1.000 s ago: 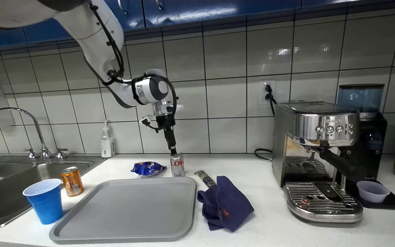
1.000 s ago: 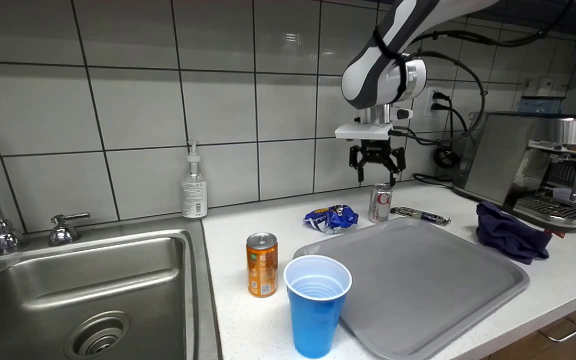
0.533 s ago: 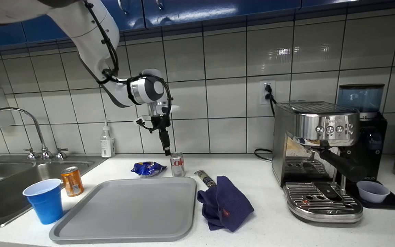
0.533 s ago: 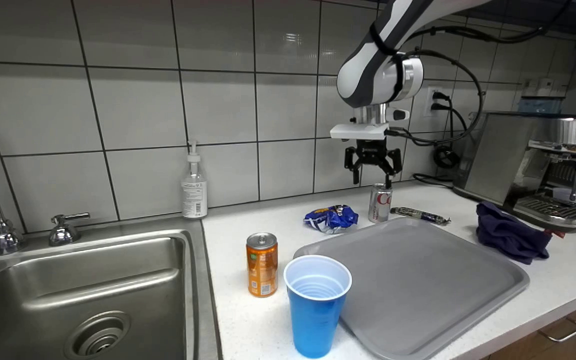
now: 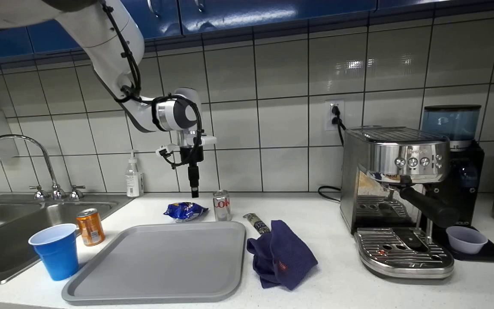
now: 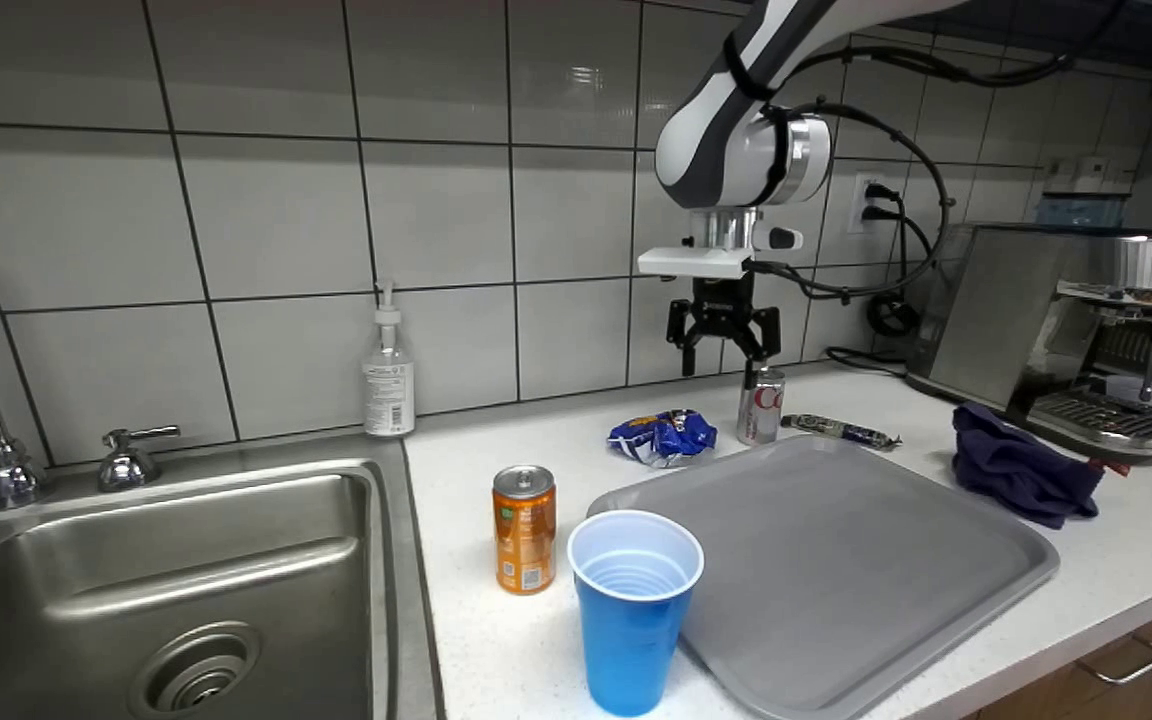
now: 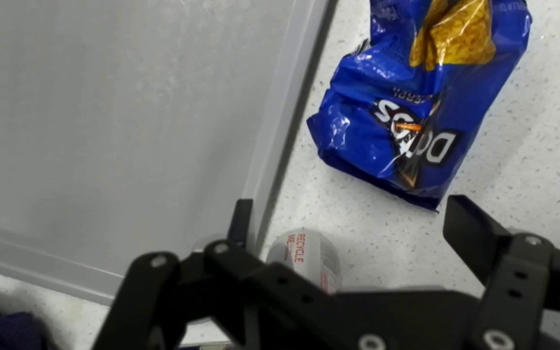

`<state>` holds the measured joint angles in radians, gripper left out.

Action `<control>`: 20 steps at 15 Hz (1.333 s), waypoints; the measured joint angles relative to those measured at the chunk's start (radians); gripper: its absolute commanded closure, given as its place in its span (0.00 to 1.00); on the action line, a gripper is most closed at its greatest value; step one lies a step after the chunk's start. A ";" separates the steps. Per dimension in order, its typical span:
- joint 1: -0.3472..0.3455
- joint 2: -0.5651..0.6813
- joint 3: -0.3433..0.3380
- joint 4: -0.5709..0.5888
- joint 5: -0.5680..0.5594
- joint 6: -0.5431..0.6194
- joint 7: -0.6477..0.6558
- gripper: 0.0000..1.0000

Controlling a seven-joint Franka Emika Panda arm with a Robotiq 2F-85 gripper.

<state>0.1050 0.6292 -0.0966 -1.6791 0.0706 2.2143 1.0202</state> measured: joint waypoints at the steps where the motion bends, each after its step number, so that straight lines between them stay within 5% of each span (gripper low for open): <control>1: 0.001 0.001 0.001 -0.001 0.000 0.001 0.000 0.00; 20: 0.032 0.017 0.012 -0.014 0.021 0.042 0.076 0.00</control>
<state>0.1369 0.6457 -0.0851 -1.6930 0.0918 2.2561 1.0960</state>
